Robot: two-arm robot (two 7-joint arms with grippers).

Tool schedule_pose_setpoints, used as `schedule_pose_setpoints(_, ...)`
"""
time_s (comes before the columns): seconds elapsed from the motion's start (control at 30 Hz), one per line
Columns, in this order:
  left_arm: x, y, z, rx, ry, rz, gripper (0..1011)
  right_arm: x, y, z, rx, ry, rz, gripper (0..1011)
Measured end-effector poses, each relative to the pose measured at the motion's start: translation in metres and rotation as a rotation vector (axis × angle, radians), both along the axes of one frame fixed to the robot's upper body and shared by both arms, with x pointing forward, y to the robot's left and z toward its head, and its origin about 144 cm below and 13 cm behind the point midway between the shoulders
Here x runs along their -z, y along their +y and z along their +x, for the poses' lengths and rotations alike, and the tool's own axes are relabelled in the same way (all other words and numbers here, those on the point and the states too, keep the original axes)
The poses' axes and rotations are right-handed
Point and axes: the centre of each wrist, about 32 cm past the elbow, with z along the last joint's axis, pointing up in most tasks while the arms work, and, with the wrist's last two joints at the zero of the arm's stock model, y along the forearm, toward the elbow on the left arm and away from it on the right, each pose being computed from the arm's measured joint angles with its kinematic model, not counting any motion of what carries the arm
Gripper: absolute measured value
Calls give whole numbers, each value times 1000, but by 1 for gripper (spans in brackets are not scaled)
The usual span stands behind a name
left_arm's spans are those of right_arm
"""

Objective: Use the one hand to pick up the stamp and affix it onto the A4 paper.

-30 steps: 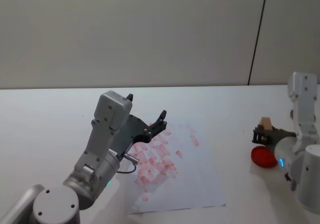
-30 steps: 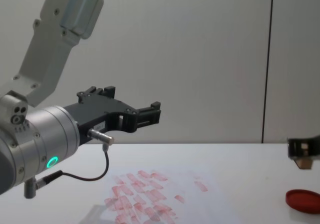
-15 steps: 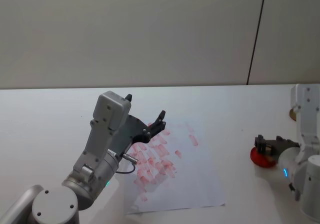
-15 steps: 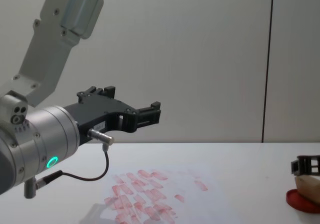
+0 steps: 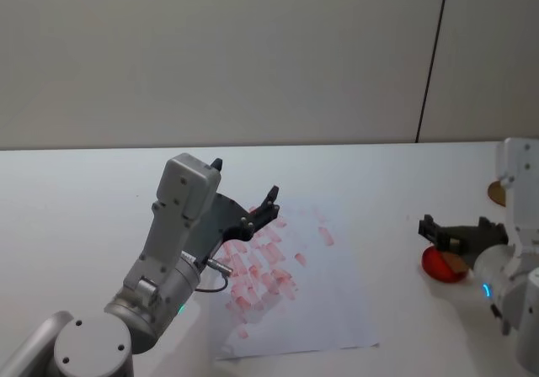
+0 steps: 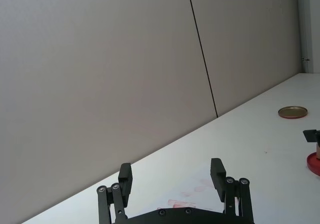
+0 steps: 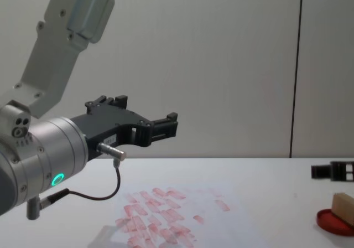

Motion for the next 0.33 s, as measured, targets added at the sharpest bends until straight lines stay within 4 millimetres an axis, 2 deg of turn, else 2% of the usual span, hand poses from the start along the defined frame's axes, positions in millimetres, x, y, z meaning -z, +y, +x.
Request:
schedule_pose_setpoints(0.17, 0, 0, 0, 0, 0, 0, 993, -2, -4, -4, -15, -55, -2, 1001)
schedule_pose_setpoints(0.33, 0, 0, 0, 0, 0, 0, 993, -4, -9, -9, -34, -124, -6, 1001)
